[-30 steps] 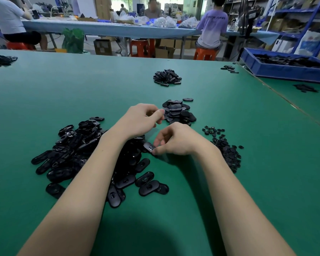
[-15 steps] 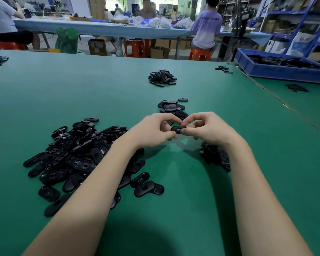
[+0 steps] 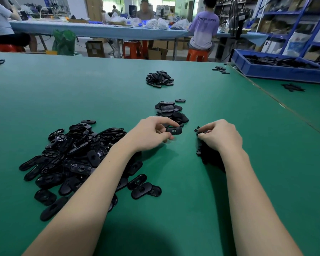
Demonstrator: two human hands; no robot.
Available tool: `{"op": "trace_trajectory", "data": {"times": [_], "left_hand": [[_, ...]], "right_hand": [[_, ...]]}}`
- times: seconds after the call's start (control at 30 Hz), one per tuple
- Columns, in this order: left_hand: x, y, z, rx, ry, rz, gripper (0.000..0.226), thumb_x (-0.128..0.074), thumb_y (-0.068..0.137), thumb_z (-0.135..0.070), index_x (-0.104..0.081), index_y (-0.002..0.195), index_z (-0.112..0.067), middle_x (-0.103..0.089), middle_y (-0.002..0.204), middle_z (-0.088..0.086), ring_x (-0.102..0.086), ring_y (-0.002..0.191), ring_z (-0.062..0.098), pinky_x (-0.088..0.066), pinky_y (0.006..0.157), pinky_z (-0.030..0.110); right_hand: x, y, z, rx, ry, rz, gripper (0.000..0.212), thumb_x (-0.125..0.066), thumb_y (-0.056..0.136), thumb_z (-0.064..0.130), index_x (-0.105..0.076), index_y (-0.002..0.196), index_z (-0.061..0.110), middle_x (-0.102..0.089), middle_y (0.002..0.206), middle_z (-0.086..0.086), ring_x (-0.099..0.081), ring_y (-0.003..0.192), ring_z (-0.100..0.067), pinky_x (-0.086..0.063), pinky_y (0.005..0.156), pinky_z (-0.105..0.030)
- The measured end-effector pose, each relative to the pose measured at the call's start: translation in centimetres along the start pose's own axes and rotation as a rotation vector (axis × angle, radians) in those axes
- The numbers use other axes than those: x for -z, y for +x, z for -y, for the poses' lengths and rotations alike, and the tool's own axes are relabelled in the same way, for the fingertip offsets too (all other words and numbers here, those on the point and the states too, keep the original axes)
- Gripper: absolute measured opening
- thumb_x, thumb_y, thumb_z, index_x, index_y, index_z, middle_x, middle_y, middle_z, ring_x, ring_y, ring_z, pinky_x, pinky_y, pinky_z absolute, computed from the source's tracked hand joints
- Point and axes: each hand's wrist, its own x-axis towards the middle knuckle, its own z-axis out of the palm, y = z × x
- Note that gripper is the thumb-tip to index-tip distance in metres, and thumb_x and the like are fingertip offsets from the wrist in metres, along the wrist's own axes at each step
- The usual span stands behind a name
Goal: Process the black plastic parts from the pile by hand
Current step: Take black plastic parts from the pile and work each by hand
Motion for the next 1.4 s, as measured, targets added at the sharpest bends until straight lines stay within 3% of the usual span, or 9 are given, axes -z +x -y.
{"op": "trace_trajectory", "data": {"times": [0.2,0.5,0.67,0.8,0.9,0.97,1.03,1.27,1.4], "left_hand": [[0.0,0.0,0.2,-0.003,-0.046,-0.03,0.027,-0.061,0.096,-0.012,-0.07,0.105,-0.036,-0.076,0.085,-0.005,-0.072,0.08,0.009,-0.05,0.072,0.02],[-0.2,0.4,0.8,0.034,-0.08,-0.063,0.017,-0.061,0.095,-0.02,-0.068,0.094,-0.035,-0.076,0.083,-0.009,-0.074,0.079,0.013,-0.059,0.086,0.039],[-0.2,0.5,0.9,0.088,-0.173,-0.161,0.018,-0.065,0.093,-0.02,-0.076,0.09,-0.034,-0.076,0.084,-0.004,-0.072,0.078,0.022,-0.06,0.076,0.031],[-0.1,0.6,0.6,0.152,-0.357,-0.183,0.017,-0.069,0.091,-0.009,-0.076,0.087,-0.024,-0.074,0.07,-0.005,-0.066,0.063,0.009,-0.053,0.067,0.015],[-0.1,0.5,0.6,0.153,-0.451,-0.2,0.016,-0.075,0.086,-0.005,-0.078,0.086,-0.021,-0.076,0.074,-0.001,-0.068,0.069,0.007,-0.056,0.074,0.016],[-0.2,0.4,0.5,0.145,-0.461,-0.227,0.014,-0.079,0.082,-0.007,-0.079,0.086,-0.02,-0.076,0.075,-0.004,-0.066,0.068,0.002,-0.053,0.068,0.011],[-0.3,0.5,0.5,0.142,-0.46,-0.258,0.012,-0.083,0.078,-0.009,-0.078,0.084,-0.018,-0.075,0.074,-0.007,-0.065,0.068,0.0,-0.05,0.068,0.01],[-0.6,0.6,0.2,0.132,-0.542,-0.213,0.01,-0.084,0.08,-0.018,-0.079,0.088,-0.015,-0.078,0.085,-0.001,-0.07,0.08,0.004,-0.052,0.076,0.01],[-0.6,0.7,-0.1,0.141,-0.684,-0.221,0.012,-0.076,0.086,-0.003,-0.073,0.097,-0.005,-0.077,0.088,0.01,-0.071,0.074,0.014,-0.058,0.075,0.02]], "right_hand": [[-0.1,-0.1,-0.1,-0.01,0.014,-0.061,0.012,-0.074,0.083,0.028,-0.079,0.089,0.037,-0.075,0.106,0.005,-0.065,0.104,-0.025,-0.048,0.08,-0.028],[0.1,-0.3,0.1,0.04,0.025,0.017,0.007,-0.072,0.084,0.035,-0.076,0.09,0.036,-0.074,0.105,0.012,-0.064,0.108,-0.019,-0.05,0.086,-0.03],[-0.2,-0.5,0.3,0.044,0.05,0.009,0.005,-0.076,0.082,0.035,-0.077,0.086,0.035,-0.075,0.101,0.013,-0.065,0.105,-0.018,-0.051,0.085,-0.029],[-0.1,-0.5,0.3,0.045,0.101,-0.012,0.002,-0.077,0.08,0.031,-0.075,0.079,0.031,-0.075,0.092,0.014,-0.066,0.098,-0.017,-0.047,0.078,-0.028],[0.0,-0.4,0.6,0.115,0.383,0.056,0.005,-0.082,0.078,0.026,-0.077,0.078,0.026,-0.075,0.079,0.012,-0.067,0.079,-0.009,-0.049,0.07,-0.025],[0.2,-0.8,1.2,0.153,0.672,0.212,0.008,-0.086,0.077,0.024,-0.078,0.079,0.023,-0.071,0.071,0.009,-0.056,0.06,-0.004,-0.042,0.057,-0.02],[0.3,-1.0,1.6,0.161,0.805,0.358,0.011,-0.088,0.076,0.028,-0.08,0.083,0.025,-0.065,0.073,0.007,-0.049,0.057,-0.006,-0.035,0.052,-0.017],[-0.7,-1.4,2.2,0.146,0.864,0.376,0.01,-0.086,0.079,0.032,-0.08,0.086,0.029,-0.075,0.085,0.012,-0.06,0.06,-0.004,-0.038,0.059,-0.022],[-0.8,-1.3,2.1,0.139,0.891,0.374,0.009,-0.084,0.081,0.029,-0.081,0.09,0.027,-0.078,0.093,0.009,-0.063,0.062,-0.005,-0.038,0.06,-0.022]]}}
